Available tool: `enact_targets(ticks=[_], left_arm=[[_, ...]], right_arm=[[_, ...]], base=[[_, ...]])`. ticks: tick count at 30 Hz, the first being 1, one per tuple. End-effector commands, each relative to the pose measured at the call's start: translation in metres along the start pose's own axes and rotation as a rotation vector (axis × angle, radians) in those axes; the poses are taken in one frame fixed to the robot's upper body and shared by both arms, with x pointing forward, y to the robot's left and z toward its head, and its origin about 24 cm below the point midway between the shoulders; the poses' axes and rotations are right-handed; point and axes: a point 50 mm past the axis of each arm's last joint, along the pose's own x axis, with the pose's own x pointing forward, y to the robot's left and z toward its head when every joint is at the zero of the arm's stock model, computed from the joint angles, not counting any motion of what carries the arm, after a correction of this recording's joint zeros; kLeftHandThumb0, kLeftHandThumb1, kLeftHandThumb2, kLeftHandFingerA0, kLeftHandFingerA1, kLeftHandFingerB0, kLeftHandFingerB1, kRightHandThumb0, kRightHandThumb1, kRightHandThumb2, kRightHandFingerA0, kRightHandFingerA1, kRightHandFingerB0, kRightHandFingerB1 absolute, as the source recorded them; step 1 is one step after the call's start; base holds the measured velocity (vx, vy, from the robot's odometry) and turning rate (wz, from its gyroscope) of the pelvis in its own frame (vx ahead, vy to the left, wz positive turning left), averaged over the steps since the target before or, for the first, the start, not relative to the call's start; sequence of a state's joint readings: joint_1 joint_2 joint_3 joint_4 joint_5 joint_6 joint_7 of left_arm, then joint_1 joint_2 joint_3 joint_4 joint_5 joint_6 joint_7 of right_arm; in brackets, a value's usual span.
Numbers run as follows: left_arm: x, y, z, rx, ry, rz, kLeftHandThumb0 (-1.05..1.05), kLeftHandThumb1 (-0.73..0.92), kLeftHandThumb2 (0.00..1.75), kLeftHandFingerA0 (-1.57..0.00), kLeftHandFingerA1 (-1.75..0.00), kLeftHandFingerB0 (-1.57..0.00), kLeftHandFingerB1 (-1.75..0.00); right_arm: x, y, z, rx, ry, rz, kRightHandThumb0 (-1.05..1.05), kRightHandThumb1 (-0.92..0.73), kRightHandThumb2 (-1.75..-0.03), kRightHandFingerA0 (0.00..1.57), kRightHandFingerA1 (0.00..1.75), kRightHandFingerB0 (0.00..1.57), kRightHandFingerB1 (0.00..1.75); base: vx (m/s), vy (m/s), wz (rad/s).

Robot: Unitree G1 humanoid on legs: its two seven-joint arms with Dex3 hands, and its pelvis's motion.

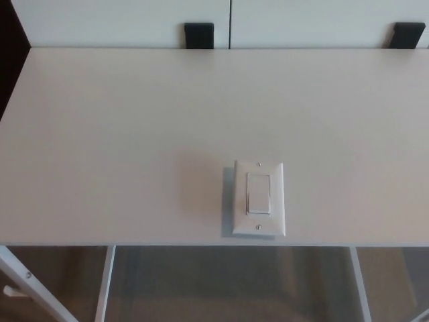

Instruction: The robot walk towards a table in front and then clicks the light switch button using the right hand's index finger

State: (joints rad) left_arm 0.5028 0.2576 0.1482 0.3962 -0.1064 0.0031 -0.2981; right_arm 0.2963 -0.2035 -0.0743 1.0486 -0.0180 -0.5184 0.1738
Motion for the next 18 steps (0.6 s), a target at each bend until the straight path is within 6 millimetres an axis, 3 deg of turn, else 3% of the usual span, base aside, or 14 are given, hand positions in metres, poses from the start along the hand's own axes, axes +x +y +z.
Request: enact_targets(ticks=[1,4,5,9,10,11,12,15,16,17,18], left_arm=[[0.0,0.005,-0.001,0.028,0.009,0.005,-0.35,0.65,0.59,-0.44,-0.45,-0.36,-0.38],[-0.001,0.005,-0.003,0.018,0.012,0.01,-0.35,0.65,0.59,-0.45,-0.46,-0.37,-0.38],[0.0,0.005,-0.003,0.015,0.011,0.013,-0.36,0.65,0.59,-0.42,-0.44,-0.37,-0.38],[0.001,0.005,0.003,0.022,-0.008,0.01,-0.39,0.64,0.58,-0.42,-0.44,-0.36,-0.38],[0.001,0.005,0.006,0.028,-0.019,0.004,-0.4,0.64,0.58,-0.41,-0.45,-0.35,-0.38],[0.002,0.004,0.007,0.031,-0.024,0.002,-0.4,0.64,0.58,-0.41,-0.45,-0.35,-0.38],[0.0,0.002,0.008,0.03,-0.022,-0.008,-0.4,0.65,0.58,-0.42,-0.45,-0.35,-0.37],[-0.001,0.001,0.009,0.052,-0.019,-0.022,-0.39,0.65,0.59,-0.41,-0.44,-0.33,-0.37],[0.0,0.001,0.009,0.054,-0.021,-0.023,-0.38,0.66,0.59,-0.41,-0.45,-0.32,-0.37],[0.0,0.001,0.009,0.056,-0.021,-0.023,-0.38,0.66,0.59,-0.41,-0.45,-0.32,-0.37],[0.0,0.002,0.011,0.054,-0.025,-0.022,-0.38,0.65,0.59,-0.4,-0.43,-0.32,-0.37]], right_arm=[[-0.002,-0.004,0.001,-0.03,-0.017,-0.004,-0.58,-0.59,-0.59,0.83,0.49,0.59,0.41],[-0.007,0.002,0.003,-0.029,-0.064,0.037,-0.63,-0.58,-0.58,0.83,0.48,0.61,0.4],[-0.01,0.007,0.008,-0.052,-0.116,0.059,-0.67,-0.48,-0.86,0.73,0.59,0.54,0.53],[-0.023,0.019,0.032,-0.1,-0.317,0.106,-0.65,-0.5,-0.86,0.65,0.58,0.51,0.53],[-0.029,0.021,0.042,-0.094,-0.38,0.113,-0.63,-0.62,-0.6,0.68,0.41,0.56,0.38],[-0.032,0.023,0.046,-0.091,-0.407,0.116,-0.63,-0.62,-0.6,0.68,0.41,0.56,0.38],[-0.047,0.024,0.062,-0.076,-0.505,0.133,-0.76,-0.59,-0.65,0.58,0.4,0.53,0.38],[-0.073,0.025,0.09,-0.044,-0.632,0.172,-0.76,-0.64,-0.62,0.46,0.35,0.46,0.34],[-0.079,0.025,0.098,-0.051,-0.662,0.174,-0.81,-0.57,-0.94,0.39,0.46,0.32,0.42],[-0.082,0.026,0.101,-0.053,-0.673,0.176,-0.81,-0.57,-0.94,0.39,0.46,0.32,0.42],[-0.09,0.026,0.112,-0.056,-0.707,0.183,-0.8,-0.63,-0.63,0.44,0.34,0.43,0.34]], base=[[0.0,0.0,0.0],[0.0,0.0,0.0],[0.0,0.0,0.0],[0.0,0.0,0.0],[0.0,0.0,0.0],[0.0,0.0,0.0],[0.0,0.0,0.0],[0.0,0.0,0.0],[0.0,0.0,0.0],[0.0,0.0,0.0],[0.0,0.0,0.0]])
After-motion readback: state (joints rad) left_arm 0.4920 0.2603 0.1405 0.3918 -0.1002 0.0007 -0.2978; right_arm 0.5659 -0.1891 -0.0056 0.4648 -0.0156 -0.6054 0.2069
